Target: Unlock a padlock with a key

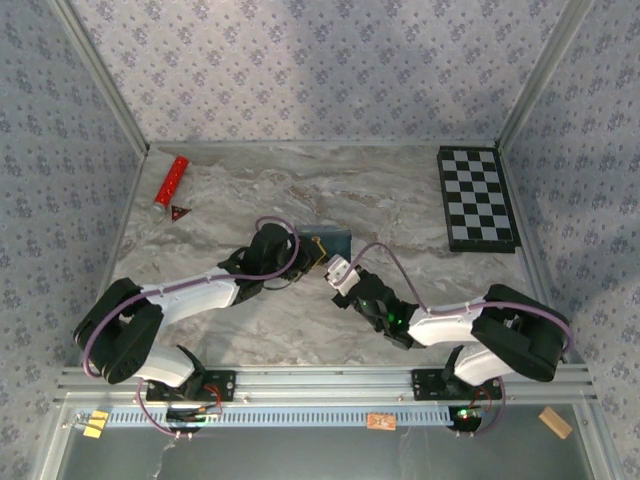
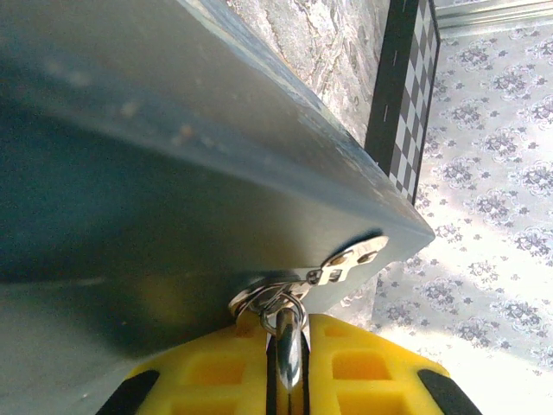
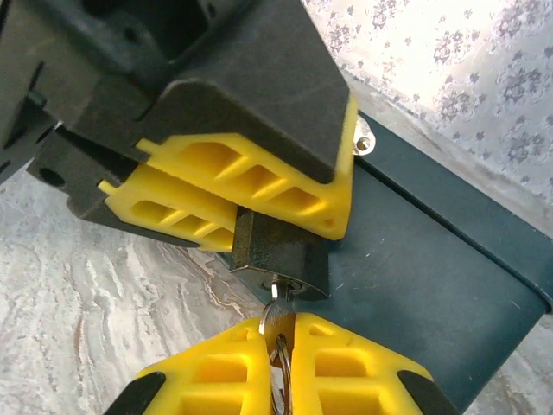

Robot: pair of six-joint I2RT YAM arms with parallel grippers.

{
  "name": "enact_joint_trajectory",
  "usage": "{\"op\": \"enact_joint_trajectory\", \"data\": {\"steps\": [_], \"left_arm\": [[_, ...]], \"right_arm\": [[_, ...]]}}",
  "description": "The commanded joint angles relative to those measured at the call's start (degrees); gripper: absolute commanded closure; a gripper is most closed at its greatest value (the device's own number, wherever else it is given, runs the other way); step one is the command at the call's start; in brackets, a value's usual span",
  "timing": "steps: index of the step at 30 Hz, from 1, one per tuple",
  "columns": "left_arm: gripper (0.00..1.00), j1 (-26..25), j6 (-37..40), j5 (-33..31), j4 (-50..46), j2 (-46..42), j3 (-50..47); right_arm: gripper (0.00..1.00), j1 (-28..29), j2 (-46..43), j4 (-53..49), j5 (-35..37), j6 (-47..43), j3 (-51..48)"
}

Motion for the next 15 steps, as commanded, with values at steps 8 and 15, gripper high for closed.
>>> {"op": "enact_joint_trajectory", "data": {"steps": [8, 15], "left_arm": [[1.00, -0.9, 0.1, 0.6, 5.9, -0.7, -2.1], [1.00, -1.1, 0.6, 0.9, 6.0, 0.2, -1.9]], "right_arm": [[0.93, -6.2, -7.8, -15.7, -10.7, 30.8, 3.4], [0.96, -8.7, -7.5, -15.1, -18.3, 40.4, 1.7]]}}
